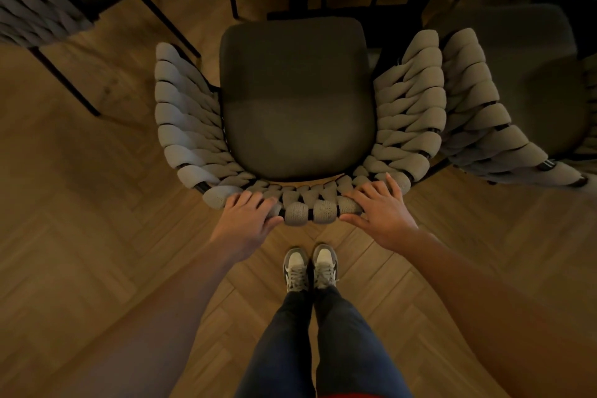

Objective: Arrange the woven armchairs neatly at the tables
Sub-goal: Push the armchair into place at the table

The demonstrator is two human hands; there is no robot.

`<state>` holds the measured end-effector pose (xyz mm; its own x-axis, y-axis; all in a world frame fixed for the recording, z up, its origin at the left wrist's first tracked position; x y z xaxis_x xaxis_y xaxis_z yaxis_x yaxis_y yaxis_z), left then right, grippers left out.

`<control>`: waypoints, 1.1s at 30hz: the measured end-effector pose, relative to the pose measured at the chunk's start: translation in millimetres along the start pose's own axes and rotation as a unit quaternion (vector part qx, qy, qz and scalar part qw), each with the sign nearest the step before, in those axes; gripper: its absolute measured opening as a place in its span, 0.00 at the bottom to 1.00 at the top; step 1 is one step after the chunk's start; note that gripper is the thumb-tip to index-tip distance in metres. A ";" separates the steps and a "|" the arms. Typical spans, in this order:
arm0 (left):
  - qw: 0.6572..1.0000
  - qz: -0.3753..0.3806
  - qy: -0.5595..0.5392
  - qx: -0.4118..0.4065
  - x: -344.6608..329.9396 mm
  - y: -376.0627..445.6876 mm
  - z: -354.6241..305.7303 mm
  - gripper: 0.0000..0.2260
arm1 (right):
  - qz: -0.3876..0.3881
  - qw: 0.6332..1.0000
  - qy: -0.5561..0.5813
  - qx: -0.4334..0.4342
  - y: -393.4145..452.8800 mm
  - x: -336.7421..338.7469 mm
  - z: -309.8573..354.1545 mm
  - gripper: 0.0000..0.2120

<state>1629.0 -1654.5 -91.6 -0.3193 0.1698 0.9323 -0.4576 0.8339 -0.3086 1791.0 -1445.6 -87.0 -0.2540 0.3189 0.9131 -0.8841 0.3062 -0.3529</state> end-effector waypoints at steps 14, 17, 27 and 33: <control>1.000 -0.009 0.007 -0.019 9.8 2.5 22.0 0.32 | -0.019 1.000 0.023 -0.002 10.1 7.6 21.3 0.37; 1.000 -0.007 0.019 -0.010 12.9 3.1 31.8 0.33 | -0.026 0.999 0.026 -0.004 15.1 6.9 31.7 0.38; 1.000 -0.009 0.012 0.002 7.1 -4.9 11.2 0.27 | -0.016 1.000 0.012 -0.005 2.7 1.9 19.6 0.35; 1.000 -0.006 0.011 0.009 6.7 -4.2 5.8 0.23 | -0.014 1.000 0.010 0.003 1.2 0.9 14.4 0.47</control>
<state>1623.9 -1659.9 -85.1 -0.2954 0.1720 0.9398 -0.4761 0.8263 -0.3008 1784.0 -1457.8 -83.7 -0.2214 0.3286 0.9181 -0.8928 0.3104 -0.3264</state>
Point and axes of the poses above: each hand's wrist, its own y-axis towards the middle knuckle, its own x-axis out of the back of the hand, z = x × y, the point moved 5 cm from there along y, towards the middle knuckle, and after that the axes turned 9 degrees about -z, right-handed, at the moved point
